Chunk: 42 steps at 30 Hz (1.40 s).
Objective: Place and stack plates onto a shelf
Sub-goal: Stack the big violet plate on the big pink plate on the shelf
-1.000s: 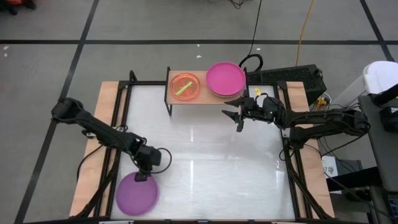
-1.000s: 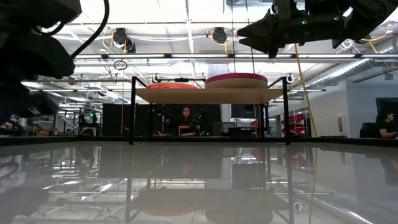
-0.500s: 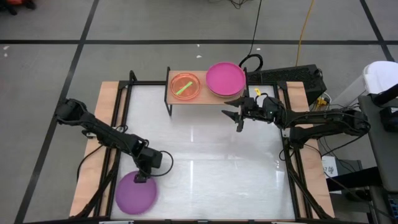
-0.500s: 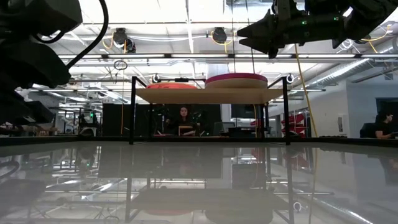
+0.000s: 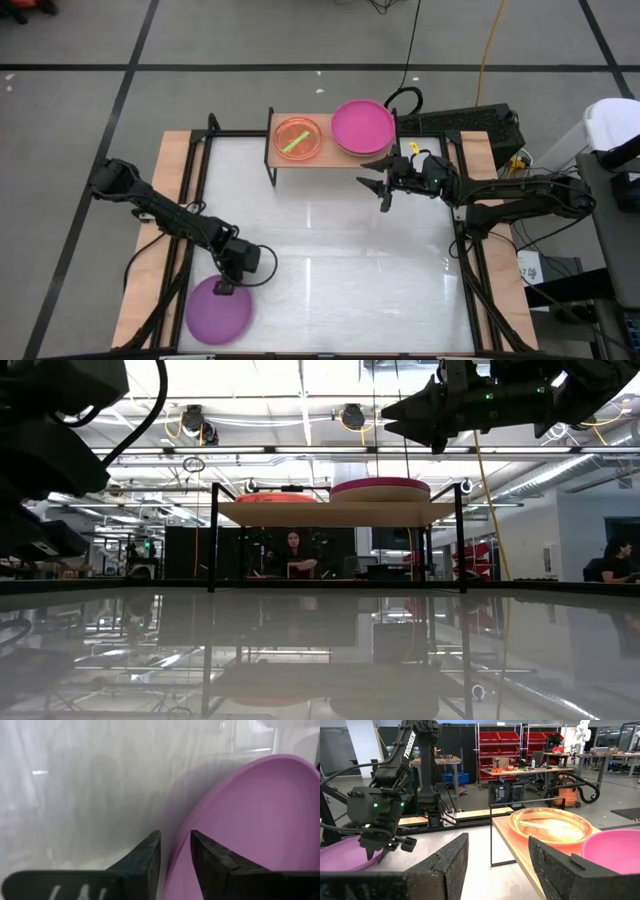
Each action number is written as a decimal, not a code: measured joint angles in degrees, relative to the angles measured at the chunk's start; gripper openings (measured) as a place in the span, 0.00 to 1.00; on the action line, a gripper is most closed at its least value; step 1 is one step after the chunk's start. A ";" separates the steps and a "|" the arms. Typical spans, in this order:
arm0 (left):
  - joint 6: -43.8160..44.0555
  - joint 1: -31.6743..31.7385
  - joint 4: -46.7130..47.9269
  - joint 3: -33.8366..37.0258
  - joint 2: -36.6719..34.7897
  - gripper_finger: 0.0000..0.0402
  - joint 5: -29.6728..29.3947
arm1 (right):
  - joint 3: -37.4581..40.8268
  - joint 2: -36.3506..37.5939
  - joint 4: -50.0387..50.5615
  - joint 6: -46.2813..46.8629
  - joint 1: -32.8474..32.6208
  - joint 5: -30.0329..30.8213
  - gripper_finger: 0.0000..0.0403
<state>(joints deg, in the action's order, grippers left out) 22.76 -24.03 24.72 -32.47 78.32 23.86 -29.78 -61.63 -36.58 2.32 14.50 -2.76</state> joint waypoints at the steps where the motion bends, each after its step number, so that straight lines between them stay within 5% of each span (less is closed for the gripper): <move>1: -0.05 0.00 -0.29 0.00 0.00 0.26 -0.06 | 0.00 0.00 0.00 0.01 0.00 0.00 0.46; 26: -10.05 9.53 -7.68 0.02 0.00 0.19 3.43 | 2.61 0.00 -0.96 0.00 0.00 -0.04 0.46; 42: -8.30 9.19 -3.53 0.02 0.00 0.20 4.79 | 12.32 0.00 -20.74 3.06 0.00 -0.26 0.46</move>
<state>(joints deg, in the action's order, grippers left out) 14.46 -14.84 21.19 -32.45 78.32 28.65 -17.46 -61.63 -57.32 5.39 14.50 -3.03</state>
